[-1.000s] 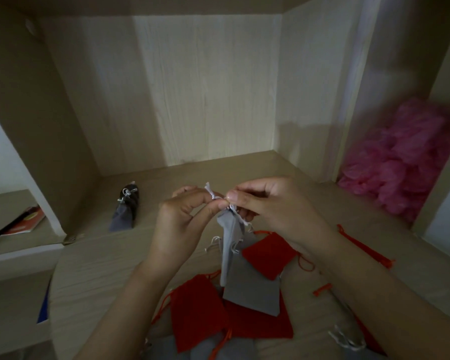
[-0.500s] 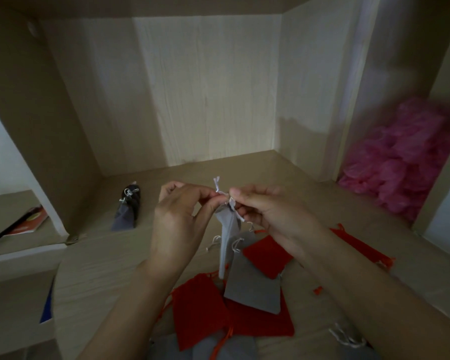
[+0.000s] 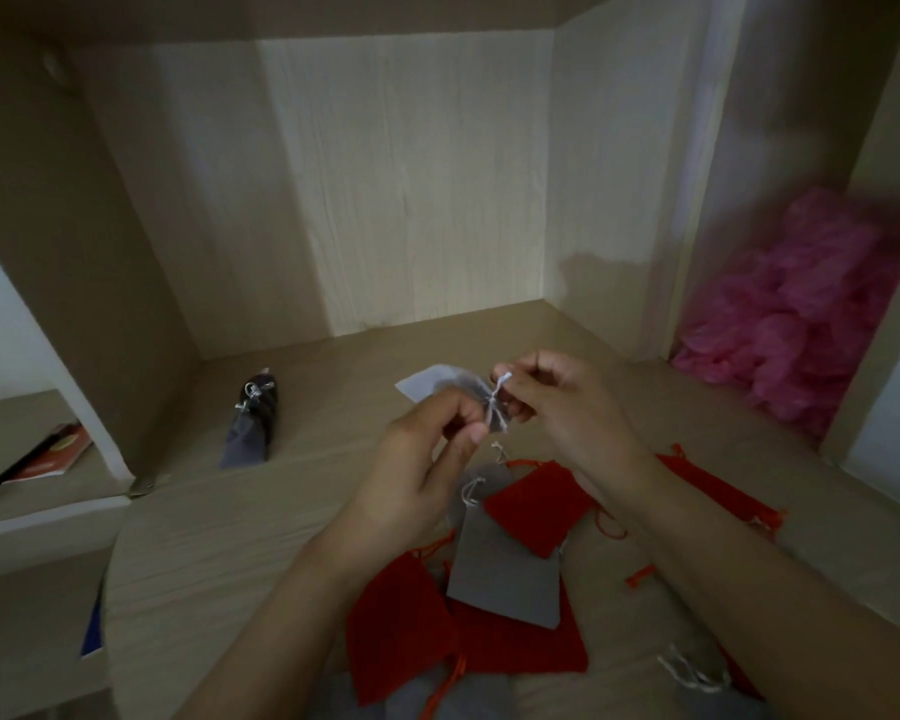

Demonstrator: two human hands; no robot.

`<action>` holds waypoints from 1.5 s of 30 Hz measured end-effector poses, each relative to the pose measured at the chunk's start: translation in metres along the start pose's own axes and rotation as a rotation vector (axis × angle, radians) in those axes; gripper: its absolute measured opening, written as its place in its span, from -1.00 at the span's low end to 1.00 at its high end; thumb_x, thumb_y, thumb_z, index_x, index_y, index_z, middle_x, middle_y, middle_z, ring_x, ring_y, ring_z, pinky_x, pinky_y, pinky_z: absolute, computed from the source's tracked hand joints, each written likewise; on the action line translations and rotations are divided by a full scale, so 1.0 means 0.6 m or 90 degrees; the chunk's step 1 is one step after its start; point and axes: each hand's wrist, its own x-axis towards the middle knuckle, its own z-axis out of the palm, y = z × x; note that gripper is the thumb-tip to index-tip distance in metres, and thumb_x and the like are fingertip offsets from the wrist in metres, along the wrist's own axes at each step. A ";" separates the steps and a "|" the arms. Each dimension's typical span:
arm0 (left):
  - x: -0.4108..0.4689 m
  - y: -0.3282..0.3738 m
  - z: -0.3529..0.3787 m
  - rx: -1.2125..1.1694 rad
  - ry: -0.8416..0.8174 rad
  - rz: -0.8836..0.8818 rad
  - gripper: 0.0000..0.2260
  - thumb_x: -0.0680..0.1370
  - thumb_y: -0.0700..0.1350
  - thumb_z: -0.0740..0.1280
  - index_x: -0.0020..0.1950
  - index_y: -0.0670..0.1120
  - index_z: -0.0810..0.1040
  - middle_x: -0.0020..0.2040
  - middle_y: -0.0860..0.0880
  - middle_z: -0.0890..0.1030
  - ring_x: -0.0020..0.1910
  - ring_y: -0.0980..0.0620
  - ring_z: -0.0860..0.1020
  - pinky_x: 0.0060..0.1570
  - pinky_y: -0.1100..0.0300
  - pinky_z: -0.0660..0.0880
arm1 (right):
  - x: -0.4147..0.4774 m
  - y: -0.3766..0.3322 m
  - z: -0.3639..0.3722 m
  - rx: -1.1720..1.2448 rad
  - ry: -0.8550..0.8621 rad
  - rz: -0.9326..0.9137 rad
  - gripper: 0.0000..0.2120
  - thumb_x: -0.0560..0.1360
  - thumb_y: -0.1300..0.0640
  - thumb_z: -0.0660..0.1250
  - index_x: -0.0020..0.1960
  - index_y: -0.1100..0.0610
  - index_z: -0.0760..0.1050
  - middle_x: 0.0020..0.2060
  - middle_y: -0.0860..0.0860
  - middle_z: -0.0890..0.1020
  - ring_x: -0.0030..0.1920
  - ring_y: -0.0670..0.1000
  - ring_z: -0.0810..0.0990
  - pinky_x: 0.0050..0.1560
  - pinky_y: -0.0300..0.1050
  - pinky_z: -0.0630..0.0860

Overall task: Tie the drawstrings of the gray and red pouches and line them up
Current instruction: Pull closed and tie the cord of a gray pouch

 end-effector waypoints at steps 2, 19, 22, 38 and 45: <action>0.001 -0.004 0.000 -0.009 -0.007 -0.009 -0.85 0.59 -0.12 0.20 -0.16 -0.13 0.43 -0.27 0.04 0.44 -0.28 0.08 0.41 -0.27 0.31 0.34 | -0.001 0.014 0.004 -0.010 0.000 0.009 -0.84 0.51 0.23 0.33 -0.25 0.16 0.56 -0.47 -0.05 0.56 -0.44 -0.15 0.48 -0.36 -0.28 0.41; -0.005 0.008 0.038 -0.306 0.076 -0.187 -0.80 0.54 -0.03 0.24 -0.17 -0.14 0.48 -0.32 0.04 0.49 -0.33 0.15 0.41 -0.31 0.34 0.35 | 0.039 -0.040 -0.093 -0.094 -0.125 -0.040 -0.92 0.49 0.18 0.36 -0.14 0.19 0.59 -0.32 0.01 0.68 -0.33 -0.10 0.61 -0.28 -0.32 0.52; 0.000 0.001 0.026 -0.367 0.109 -0.194 -0.79 0.59 -0.12 0.22 -0.15 -0.26 0.42 -0.31 0.03 0.49 -0.32 0.17 0.43 -0.29 0.37 0.39 | 0.028 -0.032 -0.064 -0.117 -0.218 -0.001 -0.72 0.38 -0.10 0.42 -0.07 0.11 0.62 -0.21 -0.01 0.70 -0.15 -0.07 0.65 -0.05 -0.19 0.54; 0.013 -0.061 -0.057 -0.181 0.124 -0.434 -0.95 0.47 -0.27 0.39 -0.09 -0.22 0.63 -0.22 -0.11 0.67 -0.27 0.04 0.61 -0.27 0.27 0.55 | 0.013 0.057 -0.003 -0.172 -0.122 -0.014 -0.72 0.41 0.07 0.46 0.09 0.03 0.51 -0.04 -0.08 0.63 -0.07 -0.13 0.60 -0.07 -0.25 0.51; 0.044 -0.240 -0.165 0.100 0.187 -0.552 -0.78 0.45 -0.25 0.41 -0.39 -0.08 0.54 -0.35 -0.10 0.54 -0.28 0.07 0.48 -0.28 0.16 0.41 | -0.004 0.129 -0.009 -0.545 -0.234 -0.042 -0.53 0.53 -0.04 0.31 0.38 0.09 0.37 0.28 0.03 0.50 0.24 0.00 0.49 0.19 -0.16 0.38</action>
